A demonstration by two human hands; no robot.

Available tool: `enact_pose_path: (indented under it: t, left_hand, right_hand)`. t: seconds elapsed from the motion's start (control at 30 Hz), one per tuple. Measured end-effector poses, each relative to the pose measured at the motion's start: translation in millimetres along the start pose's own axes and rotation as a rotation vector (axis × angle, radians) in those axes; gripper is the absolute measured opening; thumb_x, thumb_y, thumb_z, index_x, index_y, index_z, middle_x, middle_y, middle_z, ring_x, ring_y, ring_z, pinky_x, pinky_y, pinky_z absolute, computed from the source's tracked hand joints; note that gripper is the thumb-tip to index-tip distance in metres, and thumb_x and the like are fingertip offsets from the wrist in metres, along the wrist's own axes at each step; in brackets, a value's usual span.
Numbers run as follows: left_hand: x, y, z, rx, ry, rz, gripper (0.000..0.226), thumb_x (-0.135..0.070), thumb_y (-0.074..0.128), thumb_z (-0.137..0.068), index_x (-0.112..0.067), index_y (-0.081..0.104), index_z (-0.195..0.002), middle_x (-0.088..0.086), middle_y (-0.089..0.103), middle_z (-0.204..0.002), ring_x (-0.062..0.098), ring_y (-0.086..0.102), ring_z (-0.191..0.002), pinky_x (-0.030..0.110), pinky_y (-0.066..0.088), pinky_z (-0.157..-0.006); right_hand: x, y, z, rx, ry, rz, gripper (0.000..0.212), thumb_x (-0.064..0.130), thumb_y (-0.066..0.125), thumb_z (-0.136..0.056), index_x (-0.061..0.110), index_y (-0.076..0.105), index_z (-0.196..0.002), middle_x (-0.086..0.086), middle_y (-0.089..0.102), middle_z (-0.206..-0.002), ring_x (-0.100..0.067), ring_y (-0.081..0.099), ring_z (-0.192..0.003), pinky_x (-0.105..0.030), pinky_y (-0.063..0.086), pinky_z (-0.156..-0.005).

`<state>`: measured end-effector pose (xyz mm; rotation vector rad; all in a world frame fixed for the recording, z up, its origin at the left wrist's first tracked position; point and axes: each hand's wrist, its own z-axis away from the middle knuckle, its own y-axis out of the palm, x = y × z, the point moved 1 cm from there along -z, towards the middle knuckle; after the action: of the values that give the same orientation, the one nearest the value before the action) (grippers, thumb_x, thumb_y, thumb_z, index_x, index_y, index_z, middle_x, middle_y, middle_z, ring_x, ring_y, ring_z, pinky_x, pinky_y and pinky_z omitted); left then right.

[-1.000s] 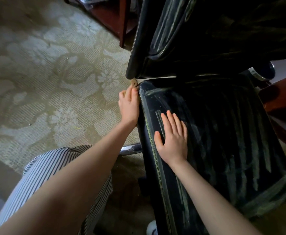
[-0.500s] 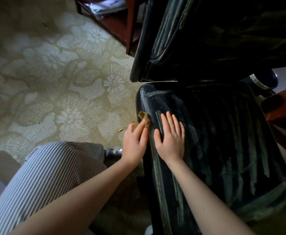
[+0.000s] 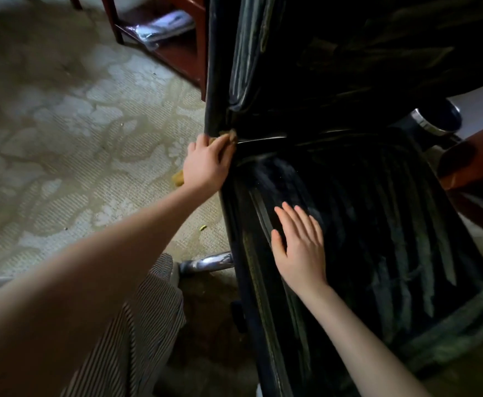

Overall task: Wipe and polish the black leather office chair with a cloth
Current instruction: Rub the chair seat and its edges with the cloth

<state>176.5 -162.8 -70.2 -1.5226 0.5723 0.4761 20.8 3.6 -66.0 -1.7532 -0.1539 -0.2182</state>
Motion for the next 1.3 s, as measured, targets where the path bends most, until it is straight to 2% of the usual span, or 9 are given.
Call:
enact_pose_path:
  t: [0.23, 0.43, 0.6, 0.77, 0.87, 0.97, 1.07, 1.2, 1.3]
  left_hand:
    - [-7, 20, 14, -0.016, 0.037, -0.116, 0.037, -0.041, 0.037, -0.099, -0.038, 0.047, -0.134, 0.014, 0.048, -0.112, 0.035, 0.045, -0.098, 0.038, 0.042, -0.078]
    - [-4, 27, 60, -0.081, 0.219, -0.152, 0.038, -0.041, 0.040, -0.095, -0.029, 0.058, -0.126, 0.011, 0.053, -0.089, 0.033, 0.050, -0.077, 0.033, 0.041, -0.059]
    - [-9, 24, 109, 0.021, 0.299, -0.156, 0.043, -0.042, 0.033, -0.094, -0.025, 0.061, -0.123, 0.006, 0.051, -0.083, 0.028, 0.048, -0.072, 0.034, 0.047, -0.054]
    - [-7, 11, 129, 0.217, 0.410, -0.081, 0.045, -0.045, 0.035, -0.092, -0.025, 0.063, -0.121, 0.002, 0.049, -0.083, 0.024, 0.051, -0.076, 0.030, 0.047, -0.062]
    - [-8, -10, 113, 0.339, 0.458, 0.003, 0.052, -0.049, 0.030, -0.089, -0.020, 0.068, -0.108, -0.002, 0.045, -0.080, 0.015, 0.045, -0.073, 0.028, 0.042, -0.063]
    - [-20, -21, 60, 0.165, 0.368, -0.005, 0.045, -0.049, 0.032, -0.093, -0.021, 0.067, -0.102, 0.002, 0.048, -0.083, 0.025, 0.051, -0.078, 0.032, 0.045, -0.069]
    - [-40, -15, 6, -0.004, 0.201, -0.067, 0.038, -0.048, 0.036, -0.097, -0.025, 0.062, -0.114, 0.012, 0.054, -0.101, 0.034, 0.050, -0.098, 0.039, 0.045, -0.086]
    - [-55, 13, -18, -0.007, 0.058, -0.232, 0.035, -0.039, 0.035, -0.099, -0.021, 0.057, -0.121, 0.014, 0.048, -0.117, 0.036, 0.044, -0.107, 0.040, 0.040, -0.083]
    - [-57, 29, -19, 0.019, 0.134, -0.407, 0.032, -0.033, 0.037, -0.098, -0.025, 0.055, -0.124, 0.011, 0.047, -0.120, 0.035, 0.042, -0.108, 0.040, 0.037, -0.085]
  right_hand:
    - [-7, 18, 13, -0.010, 0.085, 0.023, 0.047, 0.035, 0.035, -0.092, 0.017, 0.054, -0.132, -0.004, 0.050, -0.139, -0.024, 0.043, -0.131, -0.042, 0.032, -0.107]
    - [-5, 24, 7, -0.079, 0.076, -0.002, 0.046, 0.033, 0.036, -0.092, 0.015, 0.057, -0.129, -0.006, 0.052, -0.137, -0.025, 0.045, -0.129, -0.040, 0.027, -0.105]
    - [-6, 27, 9, -0.109, 0.099, -0.083, 0.046, 0.031, 0.035, -0.093, 0.012, 0.057, -0.129, -0.007, 0.053, -0.136, -0.025, 0.046, -0.128, -0.039, 0.030, -0.105]
    - [-7, 25, 6, -0.173, 0.128, -0.202, 0.045, 0.028, 0.034, -0.094, 0.009, 0.057, -0.127, -0.012, 0.054, -0.134, -0.027, 0.048, -0.126, -0.035, 0.029, -0.106]
    - [-6, 26, 9, -0.207, 0.127, -0.238, 0.044, 0.025, 0.036, -0.093, 0.006, 0.059, -0.125, -0.013, 0.056, -0.132, -0.028, 0.051, -0.123, -0.035, 0.031, -0.104]
    - [-7, 26, 8, -0.240, 0.121, -0.237, 0.042, 0.023, 0.038, -0.091, 0.004, 0.062, -0.121, -0.014, 0.059, -0.128, -0.027, 0.052, -0.120, -0.037, 0.034, -0.102]
    - [-7, 26, 5, -0.257, 0.115, -0.210, 0.041, 0.021, 0.038, -0.091, 0.006, 0.064, -0.118, -0.013, 0.060, -0.125, -0.026, 0.052, -0.119, -0.039, 0.031, -0.105]
    - [-7, 28, 6, -0.242, 0.112, -0.192, 0.042, 0.023, 0.037, -0.091, 0.007, 0.065, -0.118, -0.012, 0.059, -0.128, -0.021, 0.044, -0.124, -0.040, 0.025, -0.108]
    - [-7, 28, 4, -0.246, 0.116, -0.200, 0.043, 0.023, 0.037, -0.090, 0.006, 0.064, -0.119, -0.011, 0.058, -0.128, -0.019, 0.042, -0.124, -0.040, 0.025, -0.108]
